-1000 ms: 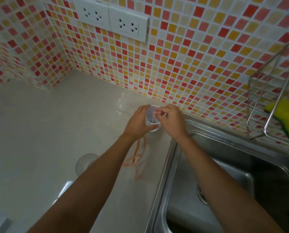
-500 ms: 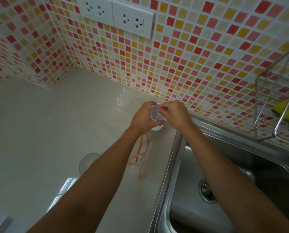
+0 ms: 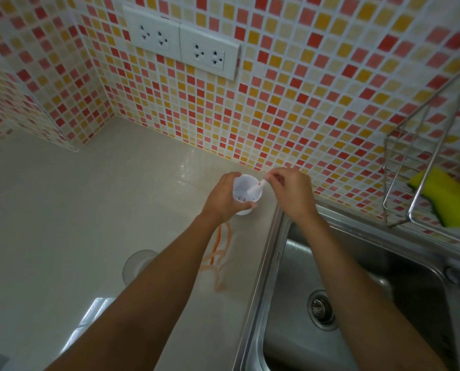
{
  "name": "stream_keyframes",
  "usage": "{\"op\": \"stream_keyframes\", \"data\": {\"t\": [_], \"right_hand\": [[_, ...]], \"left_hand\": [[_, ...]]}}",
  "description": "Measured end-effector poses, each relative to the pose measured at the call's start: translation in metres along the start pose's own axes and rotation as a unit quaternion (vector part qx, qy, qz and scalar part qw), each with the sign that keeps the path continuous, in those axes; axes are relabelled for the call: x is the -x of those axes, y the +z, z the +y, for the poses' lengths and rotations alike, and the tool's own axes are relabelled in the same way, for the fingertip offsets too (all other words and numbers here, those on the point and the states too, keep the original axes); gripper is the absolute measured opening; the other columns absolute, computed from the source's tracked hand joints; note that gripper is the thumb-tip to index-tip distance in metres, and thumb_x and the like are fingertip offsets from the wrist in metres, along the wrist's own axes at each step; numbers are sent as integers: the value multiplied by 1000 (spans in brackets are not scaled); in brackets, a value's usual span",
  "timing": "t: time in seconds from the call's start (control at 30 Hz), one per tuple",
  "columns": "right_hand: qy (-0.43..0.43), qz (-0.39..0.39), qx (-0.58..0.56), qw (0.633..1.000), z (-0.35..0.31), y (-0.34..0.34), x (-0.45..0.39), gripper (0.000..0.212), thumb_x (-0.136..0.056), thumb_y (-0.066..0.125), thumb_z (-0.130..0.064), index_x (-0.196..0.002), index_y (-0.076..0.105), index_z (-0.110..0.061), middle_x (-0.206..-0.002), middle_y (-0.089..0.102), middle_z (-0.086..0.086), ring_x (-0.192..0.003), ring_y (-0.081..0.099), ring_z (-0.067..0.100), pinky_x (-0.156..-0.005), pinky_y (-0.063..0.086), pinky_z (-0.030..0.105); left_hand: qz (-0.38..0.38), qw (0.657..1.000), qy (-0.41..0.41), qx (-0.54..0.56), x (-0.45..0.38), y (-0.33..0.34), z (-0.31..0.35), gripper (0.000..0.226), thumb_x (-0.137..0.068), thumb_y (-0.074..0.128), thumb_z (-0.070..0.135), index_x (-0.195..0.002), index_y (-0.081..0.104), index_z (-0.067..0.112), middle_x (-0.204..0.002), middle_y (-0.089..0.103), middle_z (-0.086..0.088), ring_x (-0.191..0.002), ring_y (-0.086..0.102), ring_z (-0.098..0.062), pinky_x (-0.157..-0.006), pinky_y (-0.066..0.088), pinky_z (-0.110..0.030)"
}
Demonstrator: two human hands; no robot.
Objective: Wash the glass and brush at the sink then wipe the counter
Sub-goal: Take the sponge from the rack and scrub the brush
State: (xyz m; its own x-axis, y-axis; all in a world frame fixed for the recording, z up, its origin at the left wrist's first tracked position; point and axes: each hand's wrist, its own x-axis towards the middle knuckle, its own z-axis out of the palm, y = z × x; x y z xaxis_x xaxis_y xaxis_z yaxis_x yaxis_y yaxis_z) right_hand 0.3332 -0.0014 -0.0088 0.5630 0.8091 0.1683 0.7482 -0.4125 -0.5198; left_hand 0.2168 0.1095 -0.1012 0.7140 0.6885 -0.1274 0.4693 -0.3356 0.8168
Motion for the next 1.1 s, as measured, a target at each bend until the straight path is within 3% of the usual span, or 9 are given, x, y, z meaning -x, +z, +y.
{"op": "stream_keyframes", "data": {"t": [0.23,0.33,0.43,0.67,0.87,1.0,1.1], "right_hand": [[117,68,-137,981,3,-27,84,14,-91,63,-21,-99,72,-16,-78,68,-3,-69,61,12,-60,47,16],[140,94,-180,969,8,-42,118,14,-92,61,-22,-101,72,-19,-76,68,-5,-64,58,10,-54,42,13],[170,115,-220,954,12,-59,146,11,-92,62,-21,-96,72,-23,-75,68,-6,-64,56,7,-57,43,15],[231,169,-272,919,22,-86,198,18,-90,65,-21,-78,69,-35,-74,71,-7,-71,61,13,-68,48,29],[252,177,-293,905,48,-113,236,10,-91,63,-21,-87,71,-27,-78,71,-3,-74,62,15,-69,47,28],[275,179,-275,904,73,-135,251,17,-91,63,-25,-77,72,-22,-68,67,-5,-64,55,12,-66,45,31],[259,152,-159,941,89,-162,257,22,-90,62,-37,-87,75,-19,-75,72,-5,-68,64,9,-68,50,27]], "left_hand": [[-6,999,30,-39,29,-12,20,100,-70,83,41,-149,24,19,-154,30,-4,-137,35,-24,-108,36,-40],[8,993,95,-64,55,-14,38,78,-77,80,28,-142,40,16,-146,41,-5,-131,42,-25,-107,37,-36],[20,980,178,-86,89,-16,58,55,-79,76,21,-130,56,18,-135,53,-4,-124,48,-25,-108,36,-35],[-84,965,243,-54,142,9,101,40,-86,71,25,-124,63,18,-119,64,-1,-107,59,-17,-92,45,-25],[-130,954,264,-52,156,51,134,35,-86,71,26,-120,67,22,-104,70,3,-89,62,-7,-78,47,-15],[-152,952,260,-55,163,82,157,26,-85,72,22,-111,70,18,-99,68,1,-88,62,-9,-82,53,-26],[-140,953,265,-52,167,102,171,21,-86,71,22,-106,72,17,-98,69,3,-87,62,-6,-78,48,-15]]}}
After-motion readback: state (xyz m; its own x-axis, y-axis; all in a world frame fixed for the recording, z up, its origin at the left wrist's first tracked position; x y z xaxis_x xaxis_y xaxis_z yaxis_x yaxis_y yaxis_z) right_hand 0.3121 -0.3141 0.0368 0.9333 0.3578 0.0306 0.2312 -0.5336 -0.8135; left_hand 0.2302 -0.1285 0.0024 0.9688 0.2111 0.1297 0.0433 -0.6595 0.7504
